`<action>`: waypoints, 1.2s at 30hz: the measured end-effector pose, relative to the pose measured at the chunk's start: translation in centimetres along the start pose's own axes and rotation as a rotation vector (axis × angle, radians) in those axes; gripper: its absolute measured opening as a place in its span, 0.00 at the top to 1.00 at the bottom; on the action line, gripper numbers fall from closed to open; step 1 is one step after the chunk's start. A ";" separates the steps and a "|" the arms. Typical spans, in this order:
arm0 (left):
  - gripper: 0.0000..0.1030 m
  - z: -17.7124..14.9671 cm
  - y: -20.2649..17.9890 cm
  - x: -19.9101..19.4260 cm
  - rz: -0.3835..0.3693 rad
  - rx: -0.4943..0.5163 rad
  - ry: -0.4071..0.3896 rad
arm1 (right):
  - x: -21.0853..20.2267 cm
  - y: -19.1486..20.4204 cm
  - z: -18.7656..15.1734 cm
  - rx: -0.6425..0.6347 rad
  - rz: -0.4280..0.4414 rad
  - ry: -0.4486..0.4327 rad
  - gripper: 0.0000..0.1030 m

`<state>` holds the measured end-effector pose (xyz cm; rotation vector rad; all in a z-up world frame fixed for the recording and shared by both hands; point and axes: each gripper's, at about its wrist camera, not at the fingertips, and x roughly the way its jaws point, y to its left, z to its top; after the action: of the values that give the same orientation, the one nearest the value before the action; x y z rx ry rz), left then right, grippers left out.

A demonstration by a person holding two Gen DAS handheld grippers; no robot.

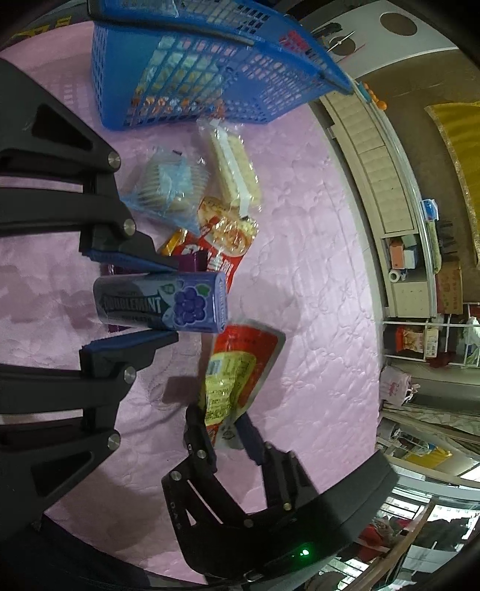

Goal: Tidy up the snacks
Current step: 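Grasp the red-and-yellow sauce pack with the right tool while left holds the gum box, then carry the gum box and sauce pack up over the blue basket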

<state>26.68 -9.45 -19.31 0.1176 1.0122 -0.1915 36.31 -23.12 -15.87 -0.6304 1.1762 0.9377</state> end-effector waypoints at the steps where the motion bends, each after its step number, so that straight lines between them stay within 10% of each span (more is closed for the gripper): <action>1: 0.72 -0.1 0.2 -0.4 0.001 -0.002 -0.004 | -0.2 0.3 -0.2 0.001 -0.012 -0.002 0.55; 17: 0.72 -2.0 3.0 -11.4 0.049 -0.013 -0.152 | -11.3 7.6 -0.2 0.138 -0.139 -0.123 0.55; 36: 0.72 -0.8 13.0 -22.7 0.130 -0.013 -0.314 | -18.3 17.6 10.8 -0.042 -0.251 -0.256 0.55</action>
<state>17.05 5.82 -0.32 0.1363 0.6907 -0.0808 24.39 -10.66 5.73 -0.6538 0.8305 0.8040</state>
